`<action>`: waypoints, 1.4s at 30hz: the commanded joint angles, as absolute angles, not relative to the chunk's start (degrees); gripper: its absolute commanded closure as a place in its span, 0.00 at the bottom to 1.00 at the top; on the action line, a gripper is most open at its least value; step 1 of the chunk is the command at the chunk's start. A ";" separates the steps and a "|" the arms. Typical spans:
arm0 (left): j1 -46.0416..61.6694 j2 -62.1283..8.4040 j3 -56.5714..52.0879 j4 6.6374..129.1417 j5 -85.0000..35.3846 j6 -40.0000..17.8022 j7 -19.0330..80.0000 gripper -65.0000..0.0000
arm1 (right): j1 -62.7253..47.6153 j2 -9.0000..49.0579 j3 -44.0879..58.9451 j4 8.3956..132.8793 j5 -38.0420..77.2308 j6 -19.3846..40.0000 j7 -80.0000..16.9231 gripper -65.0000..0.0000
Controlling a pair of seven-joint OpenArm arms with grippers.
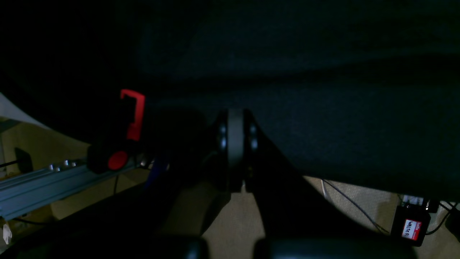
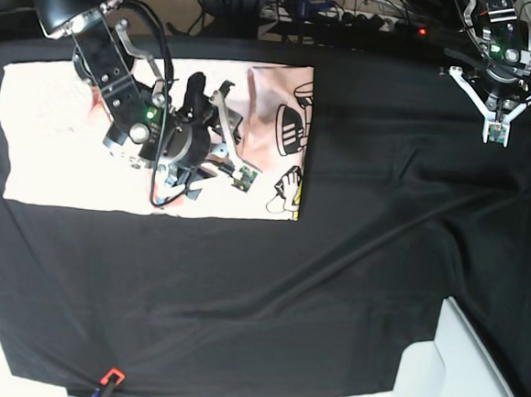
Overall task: Fold the T-shirt properly
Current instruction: 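Grasp the folded shirt's edge with the right gripper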
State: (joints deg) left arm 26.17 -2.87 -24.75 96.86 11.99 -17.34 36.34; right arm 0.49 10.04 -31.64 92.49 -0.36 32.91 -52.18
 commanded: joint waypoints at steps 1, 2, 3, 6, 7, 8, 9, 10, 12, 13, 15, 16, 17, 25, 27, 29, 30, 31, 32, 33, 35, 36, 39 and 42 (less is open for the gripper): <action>26.59 -3.38 -25.10 97.89 12.35 -16.75 35.65 1.00 | 1.63 9.71 -31.52 92.44 -0.31 32.75 -51.47 0.48; 26.59 -3.38 -25.10 97.80 12.35 -16.75 35.65 1.00 | 1.80 9.71 -31.52 91.65 -0.31 32.75 -51.30 0.48; 26.59 -3.38 -25.10 97.80 12.35 -16.75 35.65 0.99 | 1.89 9.71 -31.52 91.30 -0.31 32.84 -51.21 0.48; 26.59 -3.38 -25.10 97.80 12.35 -16.75 35.65 0.99 | 2.68 9.71 -31.52 91.12 -0.22 32.84 -51.21 0.48; 26.59 -3.38 -25.10 97.80 12.35 -16.75 35.65 0.99 | 3.03 9.71 -31.52 91.03 -0.22 32.84 -51.21 0.48; 26.59 -3.38 -25.10 97.80 12.44 -16.75 35.65 0.99 | 3.21 9.71 -31.52 90.95 -0.22 32.84 -51.21 0.48; 26.59 -3.38 -25.10 97.80 12.44 -16.75 35.65 0.99 | 3.56 9.71 -31.52 90.95 -0.22 32.84 -51.21 0.48; 26.59 -3.38 -25.10 97.80 12.44 -16.75 35.65 0.99 | 3.91 9.71 -31.52 90.95 -0.22 32.84 -51.56 0.48; 26.59 -3.30 -25.01 97.71 12.62 -16.75 35.65 0.99 | 4.00 9.71 -31.52 90.95 -0.22 32.84 -51.56 0.48; 26.59 -3.30 -24.92 97.63 12.62 -16.75 35.65 0.99 | 4.00 9.71 -31.43 90.95 -0.22 32.84 -51.56 0.48; 26.59 -3.30 -25.01 97.63 12.62 -16.75 35.65 0.99 | 3.91 9.71 -31.43 90.59 -0.22 32.84 -51.56 0.48; 26.59 -3.30 -25.01 97.63 12.62 -16.75 35.65 0.99 | 3.82 9.71 -31.34 90.15 -0.22 32.84 -51.56 0.48; 26.59 -3.30 -25.10 97.63 12.62 -16.75 35.65 0.99 | 3.82 9.71 -31.34 89.54 -0.22 32.84 -51.38 0.48; 26.59 -3.30 -24.92 97.45 12.70 -16.75 35.65 0.99 | 3.74 9.71 -31.34 86.73 -0.13 32.92 -51.65 0.81; 26.59 -3.30 -24.75 97.45 12.70 -16.75 35.65 0.99 | 3.56 9.71 -31.16 86.90 -0.13 32.92 -51.74 0.99; 26.59 -3.30 -24.75 97.45 12.70 -16.75 35.65 0.99 | 2.86 9.71 -31.16 87.08 -0.13 32.92 -52.70 1.00; 26.59 -3.30 -24.75 97.45 12.70 -16.75 35.65 0.99 | 2.68 9.71 -31.16 87.25 -0.13 32.92 -53.23 0.99; 26.59 -3.30 -24.75 97.45 12.70 -16.75 35.65 0.99 | 2.42 9.71 -31.16 87.69 -0.13 32.92 -53.49 0.99; 26.51 -3.30 -24.75 97.45 12.70 -16.75 35.65 0.99 | 2.24 9.71 -31.08 88.31 -0.13 32.92 -53.76 0.99; 26.51 -3.30 -24.75 97.45 12.70 -16.75 35.65 0.99 | 1.71 9.71 -31.08 89.01 -0.13 32.92 -53.76 0.99; 26.42 -3.30 -24.75 97.36 12.79 -16.75 35.65 0.99 | 0.40 9.80 -31.08 90.51 -0.13 32.84 -53.76 0.99; 26.42 -3.30 -24.84 97.36 12.79 -16.75 35.65 0.99 | -0.13 9.80 -31.08 91.03 -0.22 32.84 -53.76 0.99; 26.42 -3.30 -25.10 97.36 12.79 -16.75 35.65 0.99 | -1.71 10.07 -31.08 92.44 -0.31 32.84 -53.76 0.99; 26.33 -3.30 -25.10 97.36 12.79 -16.75 35.65 0.99 | -3.38 10.51 -30.99 94.37 -0.40 32.66 -53.76 0.99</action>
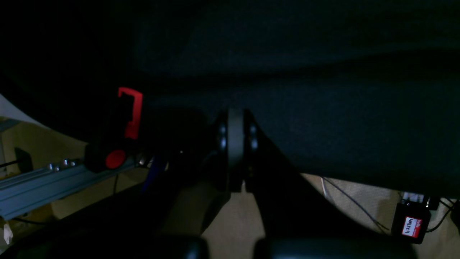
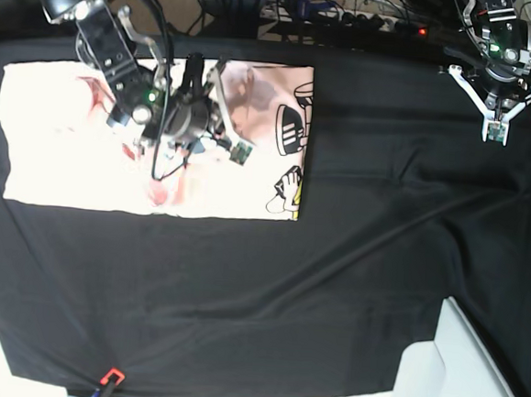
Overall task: Fold the T-shirt properly
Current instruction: 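Grasp the folded shirt's edge with the right gripper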
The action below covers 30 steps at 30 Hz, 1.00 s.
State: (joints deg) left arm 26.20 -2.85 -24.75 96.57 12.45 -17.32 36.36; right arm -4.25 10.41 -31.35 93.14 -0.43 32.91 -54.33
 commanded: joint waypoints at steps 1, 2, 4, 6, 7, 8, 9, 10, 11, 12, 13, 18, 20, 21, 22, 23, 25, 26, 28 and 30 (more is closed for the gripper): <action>26.33 -3.30 -25.10 97.36 12.79 -16.75 35.65 0.99 | -4.18 11.03 -30.46 95.16 -0.40 32.66 -53.76 0.99; 26.33 -3.30 -25.10 97.36 12.79 -16.75 35.65 0.99 | -5.05 11.12 -29.32 95.96 -0.40 32.66 -53.76 0.99; 26.24 -3.30 -25.10 97.36 12.79 -16.75 35.65 0.99 | -6.29 11.12 -26.77 97.10 -0.40 32.66 -53.76 0.99; 26.15 -3.30 -25.01 97.36 12.79 -16.75 35.65 0.99 | -6.81 11.47 -25.19 97.27 -0.40 32.75 -53.76 0.99; 26.15 -3.30 -24.92 97.36 12.79 -16.75 35.65 0.99 | -6.99 11.56 -24.66 97.19 -0.40 32.75 -53.76 0.99; 26.15 -3.30 -24.84 97.36 12.79 -16.75 35.65 0.99 | -6.99 12.00 -24.22 97.10 -0.40 32.75 -53.76 0.99; 26.15 -3.30 -24.75 97.36 12.79 -16.75 35.65 0.99 | -7.08 12.44 -24.04 97.01 -0.40 32.75 -53.76 0.99; 26.15 -3.30 -24.66 97.36 12.79 -16.75 35.65 0.99 | -7.16 12.79 -24.04 97.01 -0.31 32.75 -53.76 0.99; 26.07 -3.30 -24.66 97.36 12.79 -16.75 35.65 0.99 | -7.60 13.05 -23.78 97.10 -0.31 32.75 -53.76 0.99; 26.07 -3.30 -24.57 97.36 12.79 -16.75 35.65 0.99 | -7.87 13.14 -23.78 97.27 -0.31 32.84 -53.76 0.99; 26.07 -3.30 -24.57 97.27 12.79 -16.75 35.65 0.99 | -7.96 13.14 -23.78 97.36 -0.31 32.84 -53.76 0.99; 26.07 -3.30 -24.57 97.27 12.79 -16.75 35.74 0.99 | -9.19 13.76 -23.78 97.54 -0.31 32.84 -54.11 0.99; 26.07 -3.30 -24.57 97.27 12.79 -16.75 35.74 0.99 | -9.71 14.20 -23.78 97.63 -0.31 32.84 -55.08 0.99; 26.07 -3.30 -24.66 97.27 12.79 -16.75 35.74 0.99 | -9.80 14.29 -23.69 97.63 -0.31 32.84 -55.16 0.99; 26.07 -3.30 -24.66 97.27 12.79 -16.75 35.74 0.99 | -9.80 14.37 -23.69 97.63 -0.31 32.84 -55.16 0.99; 26.07 -3.30 -24.66 97.27 12.79 -16.75 35.74 0.99 | -9.80 14.37 -23.69 97.63 -0.31 32.84 -55.16 0.99; 26.07 -3.30 -24.66 97.27 12.79 -16.75 35.74 0.99 | -9.80 14.37 -23.60 97.63 -0.40 32.84 -55.16 0.98; 26.07 -3.30 -24.66 97.27 12.79 -16.75 35.74 0.99 | -9.80 14.37 -23.08 97.63 -0.40 32.84 -55.25 0.98; 26.07 -3.30 -24.66 97.27 12.79 -16.75 35.74 0.98 | -10.51 14.11 -20.09 97.63 -0.40 32.84 -55.43 0.98; 26.07 -3.30 -24.66 97.27 12.79 -16.75 35.82 0.98 | -11.12 13.85 -17.36 98.24 -0.31 32.84 -56.13 0.97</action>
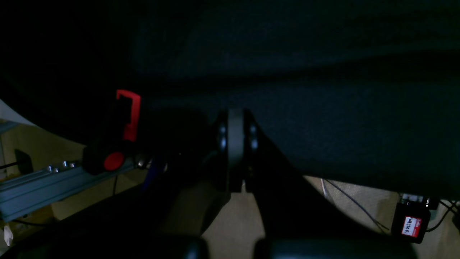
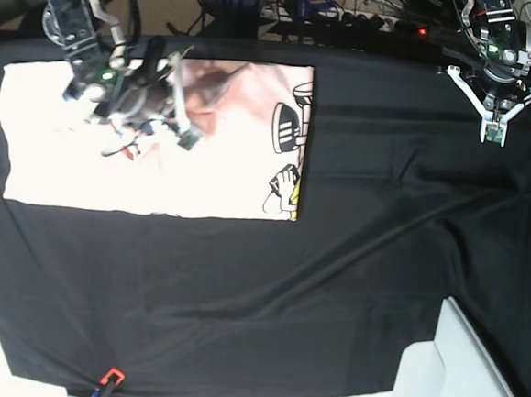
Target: Fold the T-shirt properly
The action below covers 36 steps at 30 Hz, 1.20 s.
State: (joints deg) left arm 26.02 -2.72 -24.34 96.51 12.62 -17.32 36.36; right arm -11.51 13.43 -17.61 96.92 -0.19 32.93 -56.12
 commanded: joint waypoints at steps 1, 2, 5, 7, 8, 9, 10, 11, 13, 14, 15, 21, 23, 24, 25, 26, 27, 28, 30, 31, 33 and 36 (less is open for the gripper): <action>26.07 -3.30 -24.66 97.27 12.79 -16.75 35.82 0.98 | -11.38 13.85 -16.31 99.30 -0.31 32.84 -56.40 0.97; 26.07 -3.30 -24.75 97.27 12.79 -16.75 35.82 0.98 | -11.74 13.85 -15.60 100.97 -0.22 32.84 -56.66 0.97; 26.07 -3.30 -24.66 96.92 12.79 -16.75 35.82 0.98 | -13.32 13.85 -13.67 106.15 -0.22 32.84 -58.86 0.80; 25.71 -3.30 -24.66 96.13 12.79 -16.75 35.82 0.98 | -13.67 13.76 -12.97 108.44 -0.13 32.84 -60.44 0.59; 25.27 -3.30 -24.57 95.87 12.88 -16.75 35.82 0.98 | -14.02 13.67 -12.97 109.05 -0.13 32.84 -60.79 0.52; 25.10 -3.30 -24.57 95.43 12.88 -16.75 35.82 0.98 | -14.37 13.23 -12.97 109.41 -0.13 32.84 -60.88 0.48; 25.01 -3.30 -24.57 94.90 12.88 -16.75 35.82 0.98 | -14.64 12.62 -12.97 109.67 -0.13 32.84 -61.05 0.48; 24.92 -3.30 -24.57 94.37 12.88 -16.75 35.82 0.98 | -14.90 12.18 -12.97 110.11 -0.13 32.84 -61.23 0.49; 24.84 -3.30 -24.57 93.85 12.88 -16.75 35.82 0.98 | -15.78 11.12 -13.14 111.08 -0.13 32.84 -62.02 0.53; 24.84 -3.30 -24.57 93.85 12.88 -16.75 35.82 0.98 | -15.87 10.68 -13.23 111.60 -0.13 32.84 -62.02 0.54; 24.84 -3.30 -24.57 93.85 12.88 -16.75 35.82 0.98 | -15.87 10.33 -13.23 111.69 -0.13 32.84 -61.93 0.56; 24.84 -3.30 -24.84 94.11 12.88 -16.75 35.82 0.98 | -12.26 8.13 -13.32 111.16 -0.13 32.92 -62.20 0.64; 24.84 -3.30 -24.75 94.11 12.88 -16.75 35.82 0.98 | -11.12 8.04 -13.32 110.02 -0.13 32.92 -62.20 0.63; 24.84 -3.30 -24.75 94.11 12.88 -16.75 35.82 0.98 | -10.59 7.96 -13.32 109.41 -0.13 32.92 -62.20 0.62; 24.84 -3.30 -24.75 94.11 12.88 -16.75 35.82 0.98 | -10.15 7.69 -13.32 108.70 -0.13 32.92 -62.20 0.62; 24.84 -3.30 -24.84 94.11 12.88 -16.75 35.82 0.98 | -9.71 7.25 -13.32 108.00 -0.13 32.92 -62.20 0.62; 24.84 -3.30 -24.92 94.11 12.88 -16.75 35.82 0.98 | -9.36 6.90 -13.32 107.30 -0.13 32.92 -62.20 0.62; 24.84 -3.30 -24.92 94.11 12.88 -16.75 35.82 0.98 | -9.10 6.64 -13.32 106.59 -0.13 32.92 -62.20 0.62; 24.84 -3.38 -25.10 94.11 12.88 -16.75 35.82 0.98 | -9.01 6.02 -13.32 104.92 -0.13 32.92 -62.02 0.61; 24.84 -3.47 -25.10 94.11 12.88 -16.75 35.82 0.98 | -9.01 5.93 -13.32 104.13 -0.13 32.92 -61.85 0.61; 24.84 -3.56 -25.10 94.11 12.88 -16.75 35.82 0.98 | -9.01 5.49 -13.32 102.99 -0.13 32.92 -61.85 0.61; 24.84 -3.56 -25.10 94.11 12.88 -16.75 35.82 0.98 | -9.01 5.23 -13.32 102.29 -0.13 32.92 -61.76 0.61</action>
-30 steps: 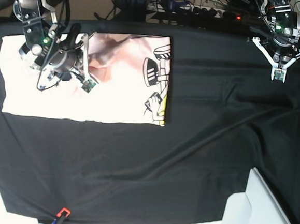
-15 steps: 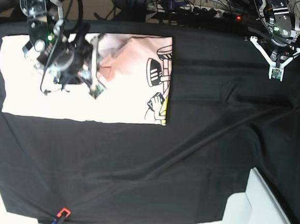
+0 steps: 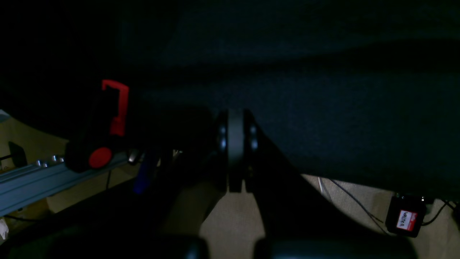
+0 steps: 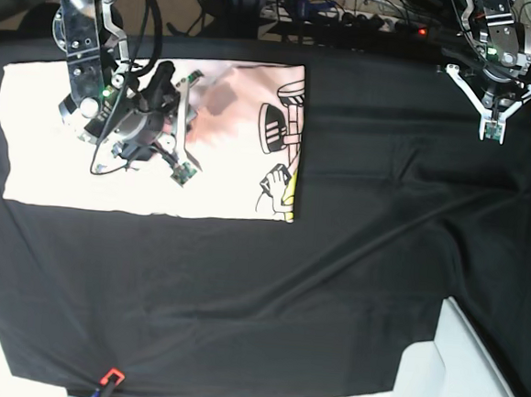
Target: Fold the T-shirt properly
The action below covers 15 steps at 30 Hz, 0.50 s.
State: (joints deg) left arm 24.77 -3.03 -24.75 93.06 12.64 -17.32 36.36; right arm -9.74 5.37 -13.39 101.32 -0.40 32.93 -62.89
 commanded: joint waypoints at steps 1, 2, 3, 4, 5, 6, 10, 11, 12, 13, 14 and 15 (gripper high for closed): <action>24.84 -3.56 -25.10 94.11 12.88 -16.75 35.82 0.98 | -9.01 5.14 -13.32 102.29 -0.13 32.92 -61.76 0.61; 24.84 -3.56 -25.10 94.11 12.88 -16.75 35.82 0.98 | -9.01 4.97 -13.32 102.29 -0.13 32.92 -61.76 0.61; 24.84 -3.56 -25.10 94.11 12.88 -16.75 35.82 0.98 | -8.92 4.70 -13.32 102.20 -0.13 32.92 -61.76 0.61; 24.84 -3.56 -25.10 94.02 12.88 -16.75 35.82 0.98 | -8.92 4.62 -13.32 102.02 -0.13 32.92 -61.76 0.61; 24.84 -3.56 -25.10 94.02 12.88 -16.75 35.82 0.98 | -8.48 4.62 -13.32 101.41 -0.13 32.92 -61.76 0.61; 24.84 -3.56 -25.10 94.02 12.88 -16.75 35.82 0.98 | -8.04 4.62 -13.32 100.53 -0.13 32.92 -61.67 0.61; 24.84 -3.56 -25.10 94.02 12.88 -16.75 35.82 0.98 | -7.52 4.53 -13.32 98.07 -0.13 32.92 -59.65 0.61; 24.84 -3.65 -25.10 93.93 12.88 -16.75 35.82 0.98 | -7.52 4.53 -13.32 97.63 -0.13 32.92 -59.30 0.61; 24.92 -3.65 -25.10 93.93 12.88 -16.75 35.82 0.98 | -7.52 4.53 -13.32 97.19 -0.13 32.92 -59.03 0.62; 24.92 -3.65 -25.10 93.85 12.88 -16.75 35.82 0.98 | -7.52 4.53 -13.32 96.66 -0.13 32.92 -58.95 0.62; 24.92 -3.65 -25.10 93.85 12.88 -16.75 35.82 0.98 | -7.43 4.53 -13.32 96.04 -0.13 32.92 -58.95 0.62; 24.92 -3.65 -25.10 93.85 12.88 -16.75 35.82 0.98 | -7.34 4.53 -13.32 95.69 -0.13 32.92 -58.86 0.62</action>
